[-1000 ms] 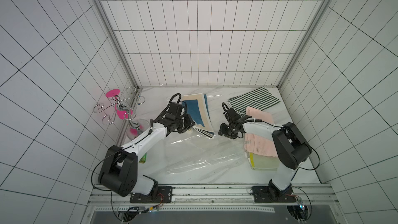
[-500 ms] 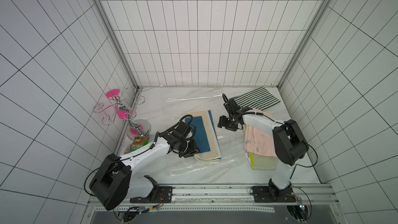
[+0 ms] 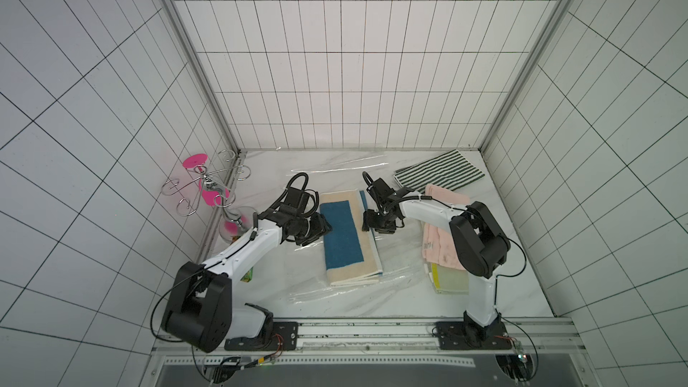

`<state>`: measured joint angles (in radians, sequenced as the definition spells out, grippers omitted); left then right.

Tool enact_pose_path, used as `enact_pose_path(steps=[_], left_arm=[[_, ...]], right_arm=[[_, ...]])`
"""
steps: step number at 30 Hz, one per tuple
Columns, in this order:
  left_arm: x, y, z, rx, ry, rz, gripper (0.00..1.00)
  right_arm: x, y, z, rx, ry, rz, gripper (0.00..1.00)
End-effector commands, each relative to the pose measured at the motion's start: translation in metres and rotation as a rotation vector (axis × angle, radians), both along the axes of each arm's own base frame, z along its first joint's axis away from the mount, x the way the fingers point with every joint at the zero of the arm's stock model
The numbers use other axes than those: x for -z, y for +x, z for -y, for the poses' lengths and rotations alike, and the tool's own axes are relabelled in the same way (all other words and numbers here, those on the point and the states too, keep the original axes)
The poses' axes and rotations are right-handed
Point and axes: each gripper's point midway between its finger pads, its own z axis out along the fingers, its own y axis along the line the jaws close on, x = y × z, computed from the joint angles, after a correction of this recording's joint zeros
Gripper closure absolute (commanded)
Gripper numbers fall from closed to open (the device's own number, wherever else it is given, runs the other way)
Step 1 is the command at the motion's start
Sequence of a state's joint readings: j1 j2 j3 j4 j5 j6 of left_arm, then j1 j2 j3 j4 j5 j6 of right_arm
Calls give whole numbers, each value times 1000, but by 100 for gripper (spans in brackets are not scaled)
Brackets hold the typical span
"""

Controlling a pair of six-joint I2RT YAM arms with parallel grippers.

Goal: Place the folded towel into the vacuum bag
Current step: Pick up the towel from the vacuum bag.

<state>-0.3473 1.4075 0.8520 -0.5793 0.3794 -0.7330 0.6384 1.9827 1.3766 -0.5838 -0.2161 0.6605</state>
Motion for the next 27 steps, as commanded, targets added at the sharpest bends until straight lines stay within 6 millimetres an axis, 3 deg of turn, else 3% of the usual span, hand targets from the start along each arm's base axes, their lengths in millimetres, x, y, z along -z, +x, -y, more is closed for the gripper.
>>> enact_pose_path(steps=[1,6,11,16,22,27], left_arm=[[17,13,7,-5,-29,31,43],[37,4,21,21,-40,-11,46],[55,0,27,33,-59,-35,57],[41,9,44,67,-70,18,69],[22,4,48,82,-19,74,73],[30,-2,40,84,33,37,74]], right_arm=[[-4,4,-13,25,22,-19,39],[3,3,-21,43,67,-41,57],[-13,4,-39,14,159,-32,71],[-37,1,-49,-22,198,-2,89],[-62,-14,-59,-64,166,40,90],[-70,-23,-69,-75,102,101,90]])
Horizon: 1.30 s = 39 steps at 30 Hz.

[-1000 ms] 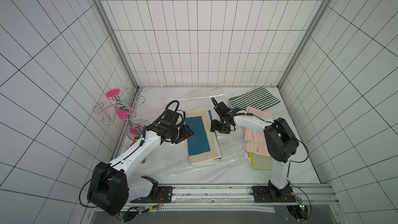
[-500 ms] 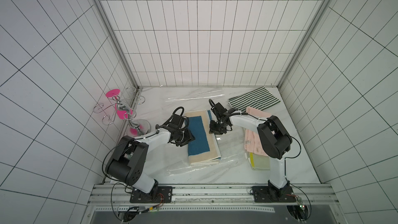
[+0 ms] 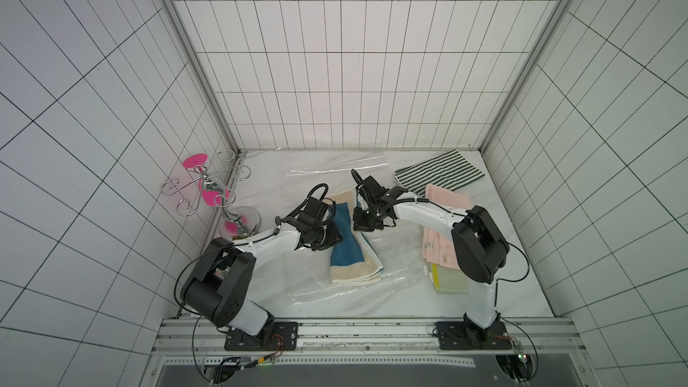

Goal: Place the folded towel into the vacuum bag
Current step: Pick up the towel from the vacuum bag.

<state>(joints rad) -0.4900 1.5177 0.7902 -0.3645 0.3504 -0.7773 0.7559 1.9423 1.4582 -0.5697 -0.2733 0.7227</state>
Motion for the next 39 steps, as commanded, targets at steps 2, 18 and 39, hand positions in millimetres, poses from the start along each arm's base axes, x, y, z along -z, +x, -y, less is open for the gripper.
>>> enact_pose_path(steps=[2,18,39], left_arm=[[-3,-1,-9,-6,56,-3,74],[5,-13,-6,-19,-9,-28,73],[28,0,-9,-49,-23,-86,88]], right_arm=[[-23,-1,1,19,-82,84,90],[-16,-19,-14,-19,-36,48,89],[56,6,53,34,-152,-80,29]])
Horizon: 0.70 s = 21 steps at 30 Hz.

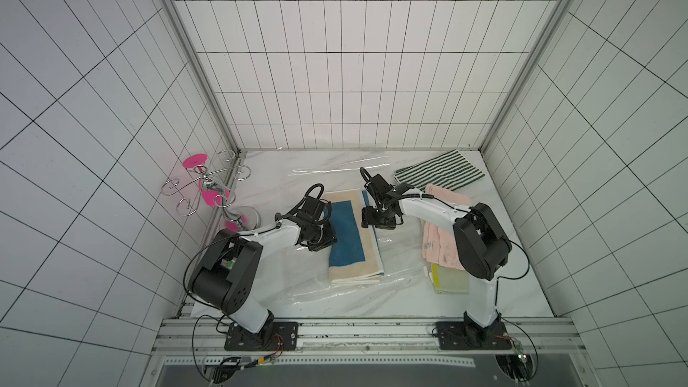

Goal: Place the folded towel into the vacuum bag
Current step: Pick up the towel from the vacuum bag.

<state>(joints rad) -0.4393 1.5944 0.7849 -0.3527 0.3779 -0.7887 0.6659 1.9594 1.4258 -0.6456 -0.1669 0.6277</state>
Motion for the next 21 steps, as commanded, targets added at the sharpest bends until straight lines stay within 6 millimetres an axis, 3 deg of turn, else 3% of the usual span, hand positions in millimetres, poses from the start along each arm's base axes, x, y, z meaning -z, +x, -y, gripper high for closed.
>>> enact_pose_path(steps=[1,4,6,9,12,15,18,21], left_arm=[[4,-3,7,-2,-43,-3,88],[1,3,14,11,-62,16,88],[0,6,16,10,-76,25,88],[-3,7,21,23,-97,26,88],[-11,8,25,32,-93,31,88],[-16,7,26,32,-81,24,87],[-22,6,24,16,-86,29,87],[-24,7,25,12,-92,45,87]], right_arm=[[30,-14,-13,4,54,-96,30],[35,-12,-28,14,129,-117,42],[34,-10,-33,12,167,-118,69],[13,-6,-34,8,194,-78,90],[-22,-4,-22,-34,84,27,93],[-41,-6,-19,-75,-21,92,91],[-36,-18,-29,-90,-27,78,87],[-34,-26,-52,-107,51,66,83]])
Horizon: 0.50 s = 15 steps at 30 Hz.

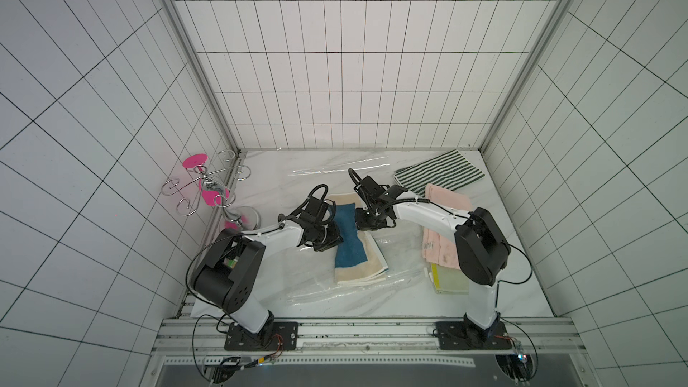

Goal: Place the folded towel into the vacuum bag
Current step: Pick up the towel from the vacuum bag.

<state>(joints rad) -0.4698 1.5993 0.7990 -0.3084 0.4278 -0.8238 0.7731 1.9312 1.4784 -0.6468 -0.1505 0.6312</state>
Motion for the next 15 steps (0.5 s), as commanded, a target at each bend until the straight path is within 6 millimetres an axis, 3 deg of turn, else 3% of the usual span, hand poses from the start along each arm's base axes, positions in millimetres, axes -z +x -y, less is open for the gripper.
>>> enact_pose_path(steps=[1,10,15], left_arm=[[-13,7,4,-13,-23,37,87],[-21,2,9,-3,-201,66,87],[-20,3,18,11,-267,69,86]], right_arm=[[-8,-9,-18,-17,41,0,79],[-6,-14,-40,-67,173,-19,44],[17,-17,-50,-85,214,-82,36]])
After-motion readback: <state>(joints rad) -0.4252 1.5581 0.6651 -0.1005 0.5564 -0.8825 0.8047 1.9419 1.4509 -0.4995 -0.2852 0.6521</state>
